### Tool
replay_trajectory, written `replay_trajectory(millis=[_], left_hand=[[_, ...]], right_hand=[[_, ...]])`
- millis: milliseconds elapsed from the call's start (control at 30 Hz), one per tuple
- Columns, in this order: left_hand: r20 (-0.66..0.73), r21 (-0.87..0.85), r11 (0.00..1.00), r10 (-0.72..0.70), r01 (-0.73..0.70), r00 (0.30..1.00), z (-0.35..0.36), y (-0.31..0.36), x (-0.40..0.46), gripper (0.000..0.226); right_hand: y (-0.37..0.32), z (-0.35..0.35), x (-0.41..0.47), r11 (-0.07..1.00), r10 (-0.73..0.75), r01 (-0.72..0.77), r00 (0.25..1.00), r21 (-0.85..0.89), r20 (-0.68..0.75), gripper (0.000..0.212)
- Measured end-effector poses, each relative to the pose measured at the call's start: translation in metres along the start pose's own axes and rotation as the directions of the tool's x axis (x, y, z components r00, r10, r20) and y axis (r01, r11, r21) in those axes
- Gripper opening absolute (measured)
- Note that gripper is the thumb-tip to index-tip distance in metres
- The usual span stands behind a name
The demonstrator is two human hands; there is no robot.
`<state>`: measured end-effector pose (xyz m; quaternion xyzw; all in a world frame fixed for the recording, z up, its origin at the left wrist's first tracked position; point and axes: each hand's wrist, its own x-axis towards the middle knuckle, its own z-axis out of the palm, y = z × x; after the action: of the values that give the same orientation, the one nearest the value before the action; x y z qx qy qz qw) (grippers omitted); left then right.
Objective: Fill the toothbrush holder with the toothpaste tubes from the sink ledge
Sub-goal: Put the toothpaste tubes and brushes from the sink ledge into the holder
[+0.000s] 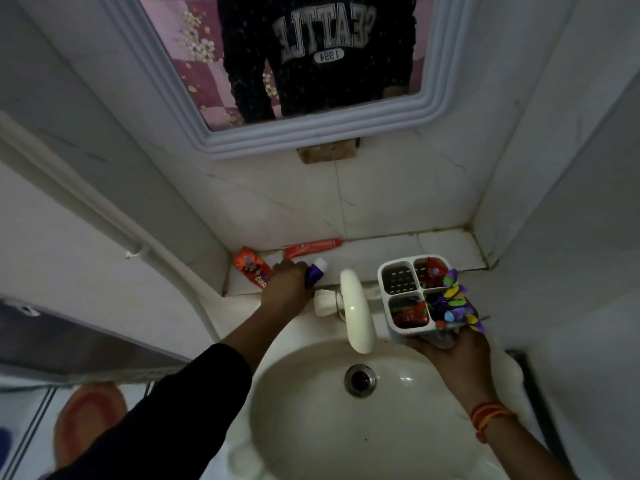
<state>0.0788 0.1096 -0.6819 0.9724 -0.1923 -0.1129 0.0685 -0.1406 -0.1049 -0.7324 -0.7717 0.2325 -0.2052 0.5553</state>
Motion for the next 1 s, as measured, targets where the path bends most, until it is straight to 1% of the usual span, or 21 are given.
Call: replay_trajectory(millis=[67, 133, 167, 233, 267, 333, 433, 467, 533, 600, 700, 800, 867, 900, 967, 1000], left_hand=[[-0.055, -0.132, 0.99, 0.041, -0.048, 0.998, -0.016, 0.008, -0.006, 0.039], [-0.107, -0.23, 0.965, 0.102, -0.125, 0.989, -0.044, 0.018, -0.012, 0.044], [-0.119, -0.243, 0.954, 0.151, -0.177, 0.981, -0.061, 0.024, -0.016, 0.045], [-0.096, -0.232, 0.936, 0.249, -0.265, 0.964, -0.1, 0.044, -0.024, 0.051], [-0.059, -0.21, 0.933, 0.287, -0.293, 0.956, -0.118, 0.055, -0.028, 0.052], [0.071, -0.1, 0.927, 0.368, -0.361, 0.927, -0.147, 0.083, -0.036, 0.046], [0.285, 0.099, 0.855, 0.466, -0.509, 0.838, -0.169, 0.127, -0.043, 0.043], [0.335, 0.142, 0.826, 0.478, -0.545, 0.812, -0.17, 0.141, -0.045, 0.042], [0.366, 0.215, 0.78, 0.494, -0.588, 0.789, -0.162, 0.166, -0.049, 0.04], [0.353, 0.259, 0.77, 0.487, -0.583, 0.799, -0.148, 0.183, -0.054, 0.042], [0.308, 0.267, 0.791, 0.471, -0.55, 0.827, -0.127, 0.195, -0.058, 0.048], [0.262, 0.253, 0.822, 0.45, -0.511, 0.854, -0.106, 0.194, -0.06, 0.044], [0.261, 0.215, 0.862, 0.403, -0.459, 0.877, -0.094, 0.191, -0.064, 0.036], [0.283, 0.187, 0.881, 0.376, -0.435, 0.882, -0.091, 0.19, -0.065, 0.033], [0.331, 0.091, 0.916, 0.341, -0.39, 0.88, -0.096, 0.185, -0.062, 0.032], [0.334, 0.013, 0.937, 0.324, -0.348, 0.885, -0.102, 0.181, -0.058, 0.031]], right_hand=[[-0.001, 0.0, -0.001, 1.0, 0.004, -0.004, 1.0, -0.002, 0.0, 0.097], [-0.001, 0.0, -0.001, 1.0, 0.004, -0.004, 1.0, 0.003, 0.006, 0.097], [-0.002, 0.0, -0.002, 1.0, 0.003, -0.003, 1.0, 0.003, 0.005, 0.097], [-0.005, -0.001, -0.002, 1.0, -0.003, 0.003, 1.0, 0.004, 0.001, 0.093], [-0.006, 0.0, -0.002, 1.0, 0.001, -0.001, 1.0, 0.01, -0.003, 0.09], [-0.009, -0.001, -0.002, 1.0, 0.006, -0.005, 1.0, 0.02, -0.012, 0.082], [-0.006, 0.0, -0.002, 0.998, 0.019, -0.018, 1.0, 0.054, -0.016, 0.079], [-0.005, 0.0, -0.002, 0.998, 0.025, -0.023, 1.0, 0.062, -0.019, 0.08], [-0.002, 0.001, -0.002, 0.997, 0.033, -0.032, 0.999, 0.066, -0.023, 0.083], [0.002, 0.002, -0.002, 0.998, 0.042, -0.04, 0.999, 0.052, -0.023, 0.088], [0.005, 0.001, -0.003, 0.999, 0.043, -0.042, 0.999, 0.035, -0.029, 0.095], [0.007, 0.002, -0.003, 0.995, 0.062, -0.06, 0.997, 0.077, -0.034, 0.098], [0.006, 0.002, -0.002, 0.997, 0.048, -0.046, 0.998, 0.059, -0.036, 0.097], [0.006, 0.002, -0.002, 0.998, 0.04, -0.039, 0.999, 0.049, -0.032, 0.096], [0.007, 0.001, -0.001, 1.0, 0.02, -0.019, 0.999, 0.025, -0.039, 0.095], [0.005, 0.001, 0.0, 1.0, 0.01, -0.009, 0.999, 0.018, -0.038, 0.095]])
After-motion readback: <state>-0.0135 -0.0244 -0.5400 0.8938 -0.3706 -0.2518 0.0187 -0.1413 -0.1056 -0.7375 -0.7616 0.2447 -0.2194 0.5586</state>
